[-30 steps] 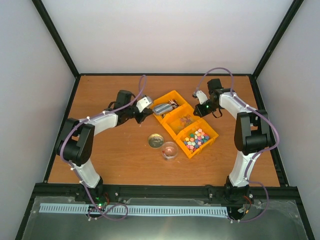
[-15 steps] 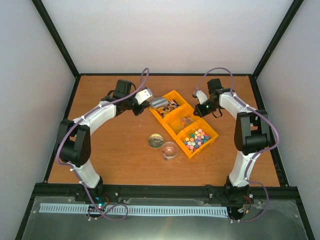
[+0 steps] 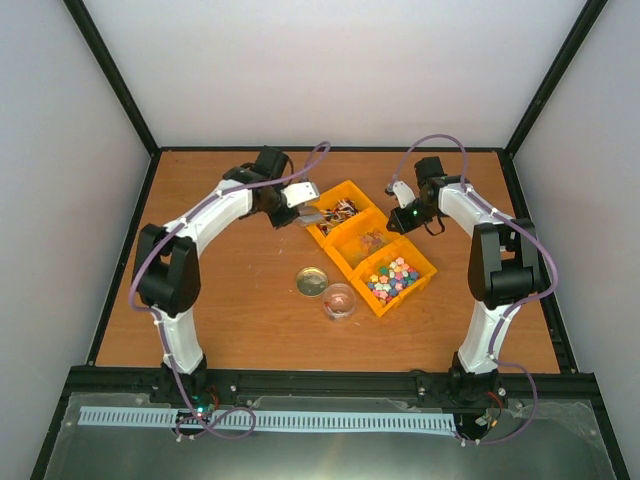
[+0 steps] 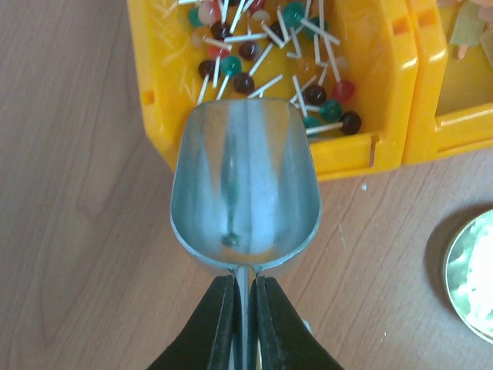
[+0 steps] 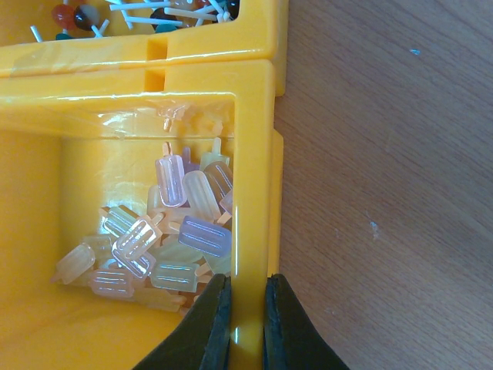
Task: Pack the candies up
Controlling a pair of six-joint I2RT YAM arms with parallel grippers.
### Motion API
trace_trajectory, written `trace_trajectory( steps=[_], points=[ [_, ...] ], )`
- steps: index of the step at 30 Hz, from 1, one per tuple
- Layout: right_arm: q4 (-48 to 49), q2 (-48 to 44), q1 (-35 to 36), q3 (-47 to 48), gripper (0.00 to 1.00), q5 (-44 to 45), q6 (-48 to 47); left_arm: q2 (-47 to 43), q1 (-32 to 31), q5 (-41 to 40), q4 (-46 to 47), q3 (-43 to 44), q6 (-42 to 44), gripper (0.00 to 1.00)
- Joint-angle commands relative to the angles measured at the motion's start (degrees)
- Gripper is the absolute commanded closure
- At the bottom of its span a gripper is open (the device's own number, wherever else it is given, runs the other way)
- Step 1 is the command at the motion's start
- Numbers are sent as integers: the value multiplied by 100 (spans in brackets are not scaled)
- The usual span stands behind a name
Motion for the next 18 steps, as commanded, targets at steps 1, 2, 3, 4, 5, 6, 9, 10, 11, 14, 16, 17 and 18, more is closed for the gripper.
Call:
trace_trajectory(
  steps=[1,2,3,4,5,6,9,10,11,14,16,17,18],
  points=[
    [79,164,-18,75,97,152,117,448,-258,-683,-859,710,-5,99],
    [77,162,-18,81,97,149,115,629,-293,-822,-946,868,-125,99],
    [79,160,-18,78,97,151,115,798,-325,-948,-1101,1097,-249,99],
    [79,172,-18,88,97,140,111,1010,-358,-1019,-1312,1378,-335,99],
    [79,169,-20,83,97,136,107,1193,-389,-1049,-1544,1683,-399,99],
    [79,167,-19,86,97,128,103,1400,-418,-1086,-1744,1951,-469,99],
    [77,156,-18,82,97,112,94,1884,-510,-1179,-2129,2593,-544,99],
    [75,150,-18,78,97,96,90,2008,-533,-1211,-2187,2737,-544,99],
    [76,154,-18,78,97,94,88,2108,-546,-1200,-2200,2829,-544,99],
    [74,143,-9,83,97,86,74,2291,-558,-964,-2078,2875,-547,99],
    [87,149,-9,77,97,85,74,2273,-558,-781,-1730,2624,-576,99],
    [88,155,-9,83,97,85,69,2235,-558,-698,-1492,2437,-624,99],
    [88,160,-11,82,97,85,69,2184,-558,-626,-1154,2190,-688,99]
  ],
)
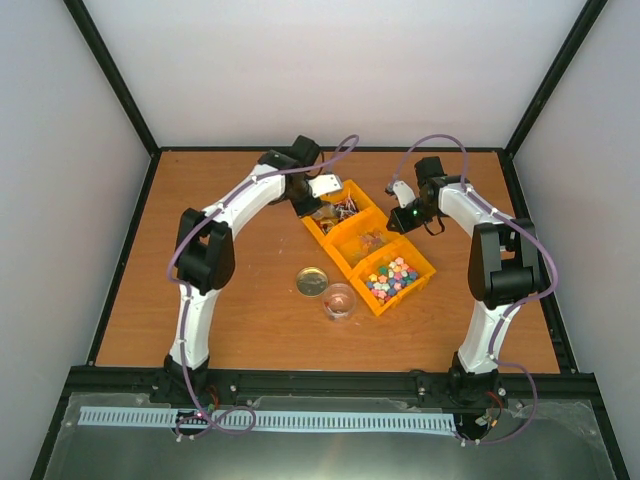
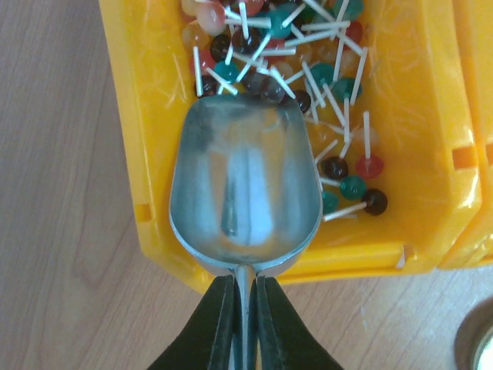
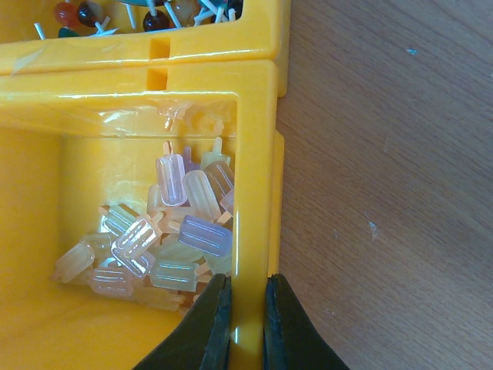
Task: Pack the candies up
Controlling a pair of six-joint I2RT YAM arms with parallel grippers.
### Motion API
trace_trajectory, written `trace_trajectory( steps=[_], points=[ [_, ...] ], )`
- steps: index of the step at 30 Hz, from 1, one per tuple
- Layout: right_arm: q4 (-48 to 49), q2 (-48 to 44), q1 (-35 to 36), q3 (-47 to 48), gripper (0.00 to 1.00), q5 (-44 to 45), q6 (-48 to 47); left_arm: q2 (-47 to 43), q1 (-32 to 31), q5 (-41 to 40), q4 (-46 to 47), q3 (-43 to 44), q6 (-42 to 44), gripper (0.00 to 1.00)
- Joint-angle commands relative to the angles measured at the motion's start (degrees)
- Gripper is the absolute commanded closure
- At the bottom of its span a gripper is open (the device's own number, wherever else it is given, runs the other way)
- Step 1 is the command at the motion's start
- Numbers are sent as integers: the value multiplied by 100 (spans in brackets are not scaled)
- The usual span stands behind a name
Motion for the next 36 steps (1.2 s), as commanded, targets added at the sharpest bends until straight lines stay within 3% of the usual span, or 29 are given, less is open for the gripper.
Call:
trace_trajectory(
  steps=[1,6,17,26,36],
  points=[
    [79,154,-12,77,97,100,22,141,-1,279,591,-765,-305,99],
    [61,151,-7,65,97,133,13,-130,8,916,1950,-1734,-521,99],
    [74,172,-29,50,97,245,48,-961,395,1731,3464,-2997,-942,99],
    [114,162,-103,32,97,257,66,-1557,1016,3068,4555,-3903,-1090,99],
    [103,185,-122,44,97,239,86,-2118,1159,3541,5556,-4753,-1128,99]
  ],
)
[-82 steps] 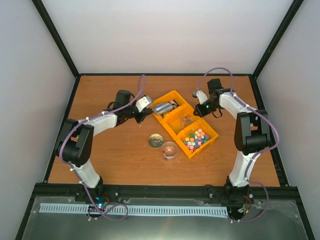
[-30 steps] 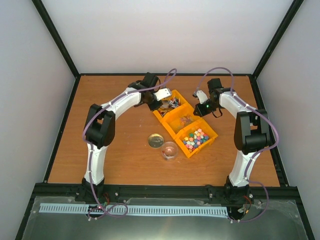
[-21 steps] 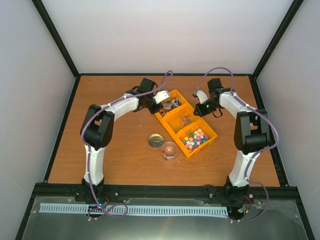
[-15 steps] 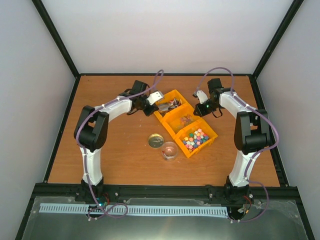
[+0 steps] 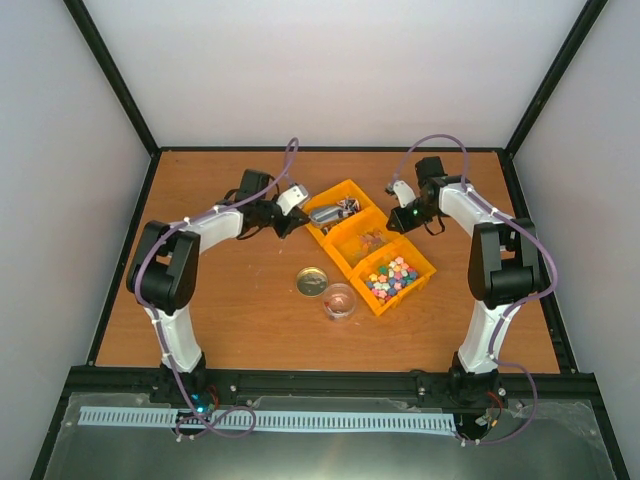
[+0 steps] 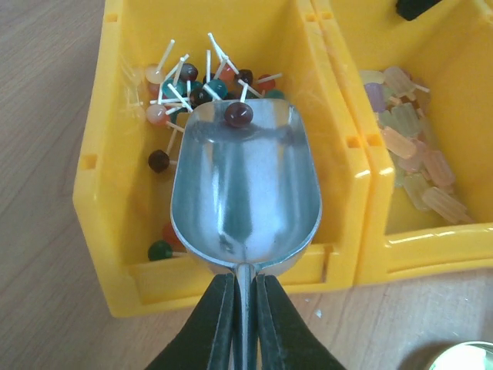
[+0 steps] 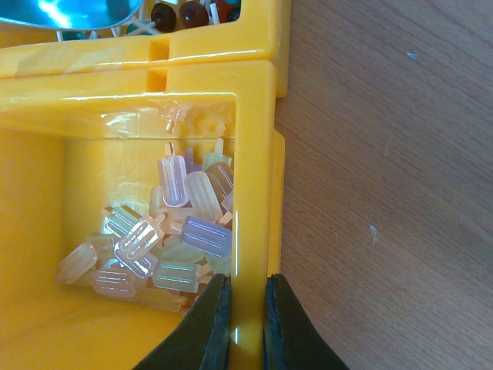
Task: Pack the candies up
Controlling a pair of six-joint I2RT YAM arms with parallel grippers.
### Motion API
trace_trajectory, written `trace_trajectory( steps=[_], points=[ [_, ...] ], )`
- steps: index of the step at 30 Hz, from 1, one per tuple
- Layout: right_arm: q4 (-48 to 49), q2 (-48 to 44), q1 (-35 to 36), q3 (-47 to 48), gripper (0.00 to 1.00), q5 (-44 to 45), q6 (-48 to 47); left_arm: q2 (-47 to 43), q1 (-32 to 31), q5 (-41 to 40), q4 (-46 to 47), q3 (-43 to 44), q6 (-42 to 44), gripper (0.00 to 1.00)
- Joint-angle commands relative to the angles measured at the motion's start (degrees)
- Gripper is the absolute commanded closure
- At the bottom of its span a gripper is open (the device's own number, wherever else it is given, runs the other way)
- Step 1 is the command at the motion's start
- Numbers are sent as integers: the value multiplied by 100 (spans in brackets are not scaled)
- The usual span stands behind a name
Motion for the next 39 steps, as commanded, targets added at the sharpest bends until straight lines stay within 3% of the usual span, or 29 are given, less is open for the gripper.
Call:
trace_trajectory(
  steps=[1,7,18,26,33,39],
  points=[
    [73,168,-107,40,97,270,93,-393,137,431,770,-286,-137,99],
    [59,176,-108,40,97,261,92,-686,188,540,1228,-716,-143,99],
    [57,149,-108,31,97,235,78,-1439,234,472,1271,-1115,612,99],
    [57,143,-108,31,97,225,70,-1795,233,366,2040,-1617,734,99],
    [48,130,-108,44,97,208,68,-1339,233,-389,196,-516,1122,99],
    [18,127,-108,75,97,145,87,-931,53,-905,-1801,426,1982,99]
  ],
)
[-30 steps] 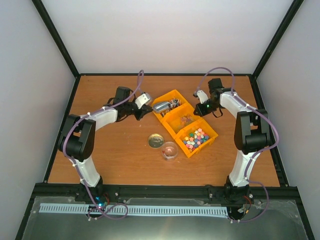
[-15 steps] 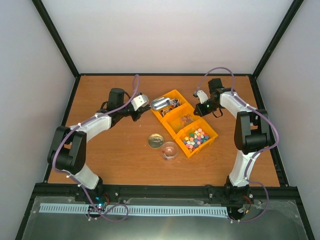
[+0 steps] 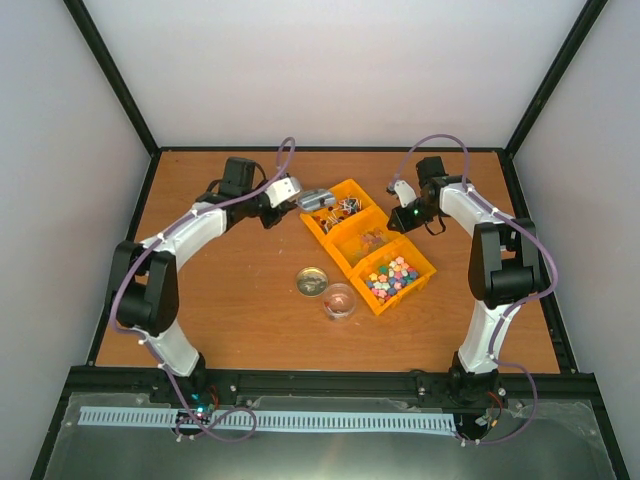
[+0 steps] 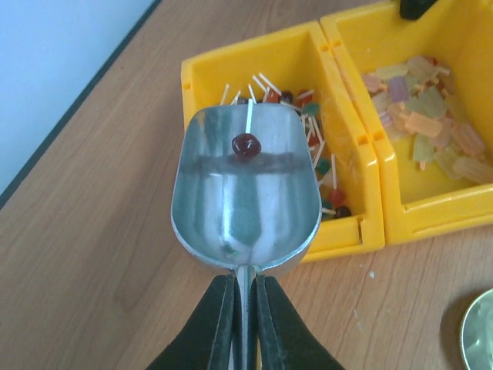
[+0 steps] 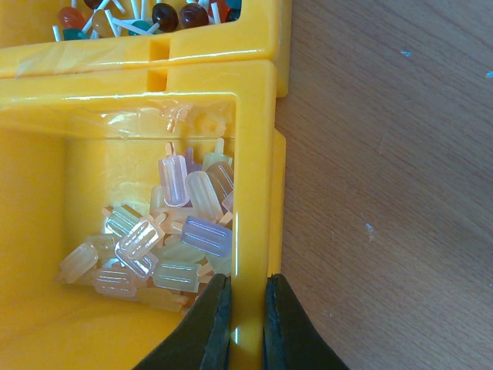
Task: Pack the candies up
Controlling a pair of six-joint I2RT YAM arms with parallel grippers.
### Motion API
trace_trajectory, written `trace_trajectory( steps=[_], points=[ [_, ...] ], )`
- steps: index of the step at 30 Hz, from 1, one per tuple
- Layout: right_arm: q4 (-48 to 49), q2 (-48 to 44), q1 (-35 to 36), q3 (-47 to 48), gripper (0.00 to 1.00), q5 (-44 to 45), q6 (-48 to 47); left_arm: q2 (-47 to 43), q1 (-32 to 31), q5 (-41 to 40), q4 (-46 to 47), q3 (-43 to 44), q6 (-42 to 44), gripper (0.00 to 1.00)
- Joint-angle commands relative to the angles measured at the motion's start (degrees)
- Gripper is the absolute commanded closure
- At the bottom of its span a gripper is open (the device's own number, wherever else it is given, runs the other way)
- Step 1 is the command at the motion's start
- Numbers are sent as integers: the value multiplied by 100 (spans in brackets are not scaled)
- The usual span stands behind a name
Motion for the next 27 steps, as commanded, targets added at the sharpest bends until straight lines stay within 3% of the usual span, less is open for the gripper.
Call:
trace_trajectory(
  steps=[1,8,17,21,24,27],
  points=[
    [9,123,-70,75,97,140,42,290,-180,-687,-1731,751,798,99],
    [9,92,-69,68,97,122,52,998,-677,-2181,-3284,2015,579,99],
    [29,70,-47,52,97,133,41,2533,-1036,-3197,-5634,4920,163,99],
    [24,78,-26,53,97,123,46,3528,-1120,-3251,-6941,6412,139,99],
    [26,80,-9,54,97,126,51,3994,-1144,-3388,-7067,6761,68,99],
    [33,80,-8,55,97,116,45,4019,-1146,-3153,-6553,6358,-34,99]
  ],
)
